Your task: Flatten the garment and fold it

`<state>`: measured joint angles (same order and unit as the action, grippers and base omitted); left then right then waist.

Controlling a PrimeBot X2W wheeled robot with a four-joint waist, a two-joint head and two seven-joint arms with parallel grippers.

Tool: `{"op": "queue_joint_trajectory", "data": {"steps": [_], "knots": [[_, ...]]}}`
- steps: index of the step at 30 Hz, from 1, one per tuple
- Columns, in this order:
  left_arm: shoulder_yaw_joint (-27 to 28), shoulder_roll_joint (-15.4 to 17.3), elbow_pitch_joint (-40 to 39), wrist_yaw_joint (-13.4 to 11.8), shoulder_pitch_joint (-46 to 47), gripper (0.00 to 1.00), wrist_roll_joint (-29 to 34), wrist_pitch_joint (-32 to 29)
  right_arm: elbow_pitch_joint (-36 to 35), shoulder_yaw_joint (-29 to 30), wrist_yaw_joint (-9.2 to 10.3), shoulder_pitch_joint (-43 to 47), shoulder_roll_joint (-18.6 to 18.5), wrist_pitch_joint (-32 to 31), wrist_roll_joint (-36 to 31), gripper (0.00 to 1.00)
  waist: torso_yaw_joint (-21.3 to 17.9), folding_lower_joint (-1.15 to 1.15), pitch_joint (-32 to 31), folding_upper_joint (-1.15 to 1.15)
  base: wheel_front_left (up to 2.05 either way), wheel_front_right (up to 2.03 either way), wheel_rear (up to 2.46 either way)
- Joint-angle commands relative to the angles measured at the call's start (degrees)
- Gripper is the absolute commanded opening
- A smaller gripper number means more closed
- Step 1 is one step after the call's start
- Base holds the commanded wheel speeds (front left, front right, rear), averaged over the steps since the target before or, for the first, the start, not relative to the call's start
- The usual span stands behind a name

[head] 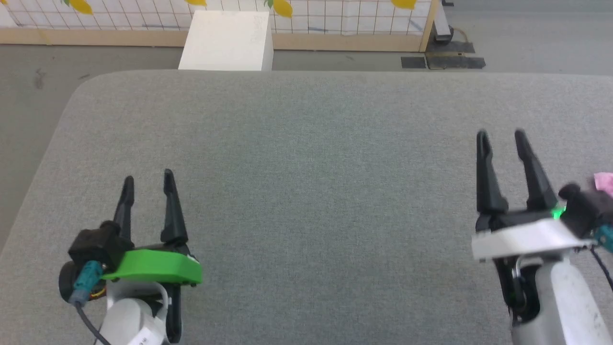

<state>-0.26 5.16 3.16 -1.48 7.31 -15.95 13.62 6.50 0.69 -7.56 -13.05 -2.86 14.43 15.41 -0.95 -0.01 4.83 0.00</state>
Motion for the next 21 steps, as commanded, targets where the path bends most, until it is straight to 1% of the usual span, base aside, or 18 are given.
{"op": "queue_joint_trajectory", "data": {"steps": [1, 5, 9, 10, 14, 21], "knots": [[-0.4, -0.1, 0.6, 0.0, -0.7, 1.0, 0.7, 0.5, -0.2, -0.2, 0.08, 1.7, 0.0, 0.5, 0.0, 1.0, -0.1, 0.01, -0.1, 0.0, 0.0, 0.0, 0.0], [-1.8, 0.0, 2.2, 0.1, -1.1, 1.0, 2.4, 0.9, -1.1, 1.0, 0.08, 5.1, 0.0, 0.5, 0.1, 1.0, -0.4, 0.01, -0.1, 0.0, 0.0, 0.0, 0.0], [-3.1, -0.1, 4.0, -0.1, -1.7, 1.0, 3.9, 1.1, -0.6, 1.2, 0.08, 7.4, 0.0, 0.6, -0.5, 1.0, -0.8, 0.01, 0.0, 0.0, 0.0, 0.0, 0.0], [-3.7, -0.5, 5.0, -0.9, -2.5, 1.0, 4.8, 1.3, 0.2, 1.6, 0.08, 8.4, 0.0, 0.6, -0.9, 1.0, -1.1, 0.01, 0.0, 0.0, 0.0, 0.0, 0.0], [-4.1, -0.8, 5.6, -0.9, -2.9, 1.0, 4.7, 1.3, 0.8, 1.5, 0.08, 8.9, 0.0, 0.6, -1.1, 1.0, -1.0, 0.01, -0.1, 0.0, 0.0, 0.0, 0.0], [-3.8, -1.3, 4.9, 0.0, -3.1, 1.0, 3.5, 1.4, 1.4, 0.9, 0.08, 8.9, 0.0, 0.6, -0.9, 1.0, -1.2, 0.01, -0.1, 0.0, 0.0, 0.0, 0.0]]}}
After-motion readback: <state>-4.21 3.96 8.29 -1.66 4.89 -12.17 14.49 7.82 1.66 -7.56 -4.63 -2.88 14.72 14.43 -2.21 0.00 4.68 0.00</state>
